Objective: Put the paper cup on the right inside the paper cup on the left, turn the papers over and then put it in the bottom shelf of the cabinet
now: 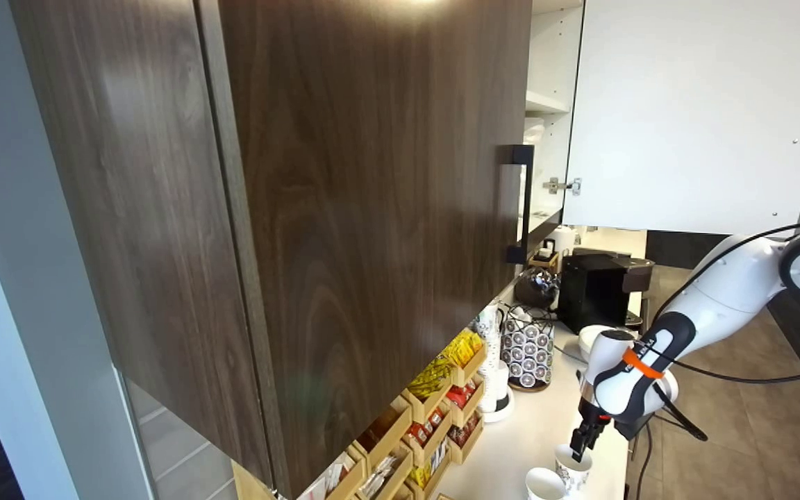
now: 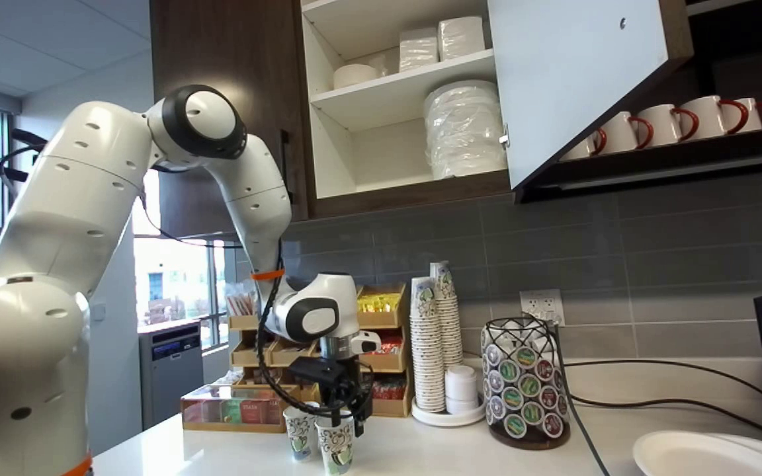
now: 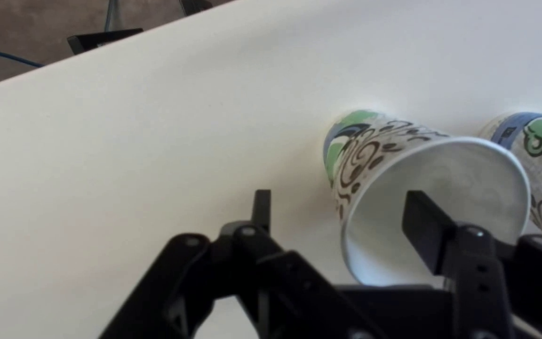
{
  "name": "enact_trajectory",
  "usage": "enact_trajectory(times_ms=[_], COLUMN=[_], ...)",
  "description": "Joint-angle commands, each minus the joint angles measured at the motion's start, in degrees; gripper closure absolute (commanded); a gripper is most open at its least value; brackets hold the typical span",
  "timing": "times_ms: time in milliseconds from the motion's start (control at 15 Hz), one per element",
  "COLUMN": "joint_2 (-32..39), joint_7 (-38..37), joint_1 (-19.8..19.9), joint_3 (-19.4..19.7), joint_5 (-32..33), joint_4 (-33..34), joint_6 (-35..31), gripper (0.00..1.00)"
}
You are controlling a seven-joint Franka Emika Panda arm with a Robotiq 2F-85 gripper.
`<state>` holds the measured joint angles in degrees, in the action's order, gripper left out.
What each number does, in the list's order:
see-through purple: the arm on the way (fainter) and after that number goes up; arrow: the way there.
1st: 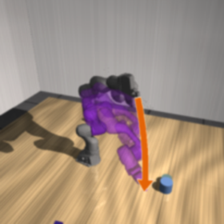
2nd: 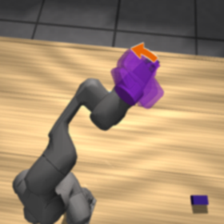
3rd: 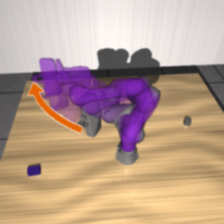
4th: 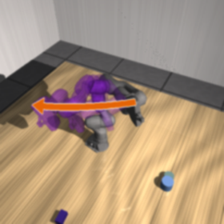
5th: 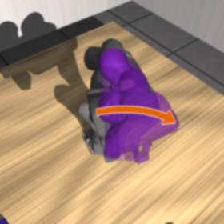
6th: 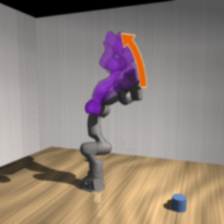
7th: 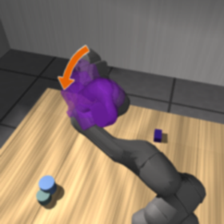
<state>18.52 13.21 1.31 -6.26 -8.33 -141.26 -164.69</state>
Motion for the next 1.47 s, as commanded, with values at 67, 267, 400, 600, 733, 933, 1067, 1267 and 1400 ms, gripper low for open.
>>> enact_trajectory(times_ms=[67, 267, 400, 600, 733, 933, 1067, 1267, 1400], joint_2=[3.0, 4.1, 4.1, 2.2, -0.5, -6.7, -11.2, -17.0, -19.7], joint_7=[1.9, 2.7, 2.9, 4.0, 5.0, 5.4, 3.7, 3.4, 4.4], joint_1=[3.9, 5.6, 6.4, 8.0, 8.9, 8.2, 5.6, 2.8, 0.8], joint_3=[-4.0, -5.4, -6.0, -7.9, -9.3, -10.2, -8.3, -6.7, -6.1], joint_5=[-1.8, -1.8, -1.8, -2.6, -3.4, -3.8, -1.8, -1.0, -2.5], joint_4=[1.5, 1.8, 1.6, 0.6, -0.6, -3.0, -4.5, -6.3, -6.7], joint_6=[-1.4, -1.4, -1.7, -1.5, -1.4, -1.2, -1.6, -1.6, -0.4], gripper=[0.65, 0.89, 1.00, 1.00, 1.00, 0.99, 0.99, 0.99, 0.99])
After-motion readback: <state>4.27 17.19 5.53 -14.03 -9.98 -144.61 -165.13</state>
